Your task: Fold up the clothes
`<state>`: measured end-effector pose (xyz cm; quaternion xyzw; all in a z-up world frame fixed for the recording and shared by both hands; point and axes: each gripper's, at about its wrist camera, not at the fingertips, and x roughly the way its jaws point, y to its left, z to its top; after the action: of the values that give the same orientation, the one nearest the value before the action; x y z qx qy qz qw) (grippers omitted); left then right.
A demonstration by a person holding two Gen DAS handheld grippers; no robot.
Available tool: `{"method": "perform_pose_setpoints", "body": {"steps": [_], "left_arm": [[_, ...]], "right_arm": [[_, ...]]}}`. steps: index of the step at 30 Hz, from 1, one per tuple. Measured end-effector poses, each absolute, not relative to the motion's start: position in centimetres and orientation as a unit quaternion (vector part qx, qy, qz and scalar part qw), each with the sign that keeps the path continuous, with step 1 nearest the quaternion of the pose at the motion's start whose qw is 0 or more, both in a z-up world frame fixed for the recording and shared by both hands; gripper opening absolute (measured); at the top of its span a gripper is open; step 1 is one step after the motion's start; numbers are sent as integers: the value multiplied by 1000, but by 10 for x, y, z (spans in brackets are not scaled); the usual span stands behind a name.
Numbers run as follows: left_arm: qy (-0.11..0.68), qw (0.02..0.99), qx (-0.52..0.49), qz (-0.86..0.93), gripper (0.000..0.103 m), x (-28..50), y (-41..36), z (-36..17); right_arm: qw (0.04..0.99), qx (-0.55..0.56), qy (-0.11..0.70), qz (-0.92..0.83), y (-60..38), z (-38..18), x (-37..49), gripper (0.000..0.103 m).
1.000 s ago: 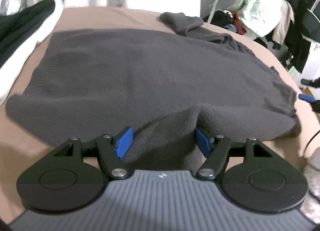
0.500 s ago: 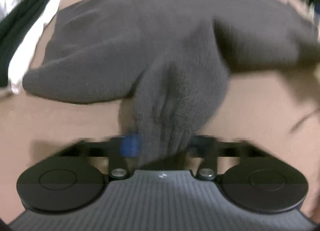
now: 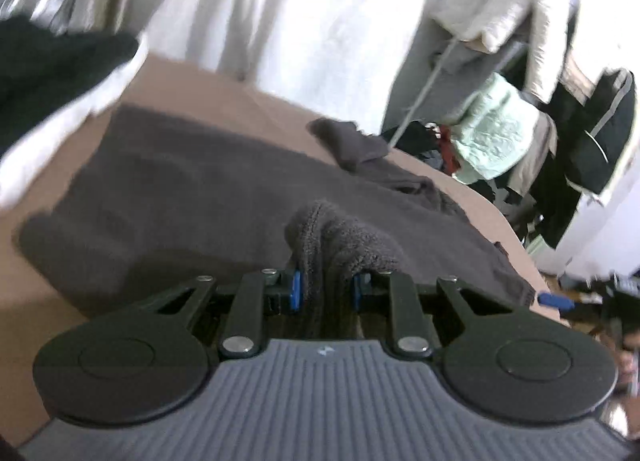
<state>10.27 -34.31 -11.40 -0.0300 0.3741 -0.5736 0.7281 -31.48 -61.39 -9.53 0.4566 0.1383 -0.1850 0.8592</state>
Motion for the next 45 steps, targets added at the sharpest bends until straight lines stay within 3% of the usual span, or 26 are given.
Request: {"method": "perform_pose_setpoints", "body": {"steps": [7, 12, 14, 16, 21, 22, 24, 29, 31, 33, 38, 45], "left_arm": [[390, 733, -76, -552, 21, 116, -319, -125], [407, 728, -102, -542, 21, 124, -314, -133], [410, 726, -114, -541, 21, 125, -313, -133], [412, 718, -127, -547, 21, 126, -314, -130], [443, 704, -130, -540, 21, 140, -353, -129], [458, 705, -125, -527, 21, 147, -365, -133], [491, 712, -119, -487, 21, 158, -386, -147], [507, 725, -143, -443, 21, 174, -407, -183], [496, 730, -130, -451, 21, 174, -408, -187], [486, 733, -119, -460, 21, 175, -408, -187], [493, 723, -136, -464, 21, 178, -407, -189], [487, 737, -129, -451, 21, 174, -406, -189]], "right_arm": [[911, 256, 311, -90, -549, -89, -241, 64], [893, 153, 415, -79, -517, -106, -200, 64], [868, 162, 450, -129, -529, -119, -191, 60], [858, 192, 424, -216, -551, -117, -202, 44], [856, 144, 349, -354, -597, -104, -223, 36], [845, 155, 354, -369, -609, -109, -226, 26], [822, 186, 366, -394, -635, -122, -230, 19], [836, 284, 306, -355, -637, -107, -260, 25], [868, 237, 304, -311, -617, -87, -265, 46], [893, 147, 328, -271, -592, -69, -269, 54], [867, -117, 473, -104, -536, -72, -276, 51], [826, -132, 540, -95, -551, -135, -256, 51]]}}
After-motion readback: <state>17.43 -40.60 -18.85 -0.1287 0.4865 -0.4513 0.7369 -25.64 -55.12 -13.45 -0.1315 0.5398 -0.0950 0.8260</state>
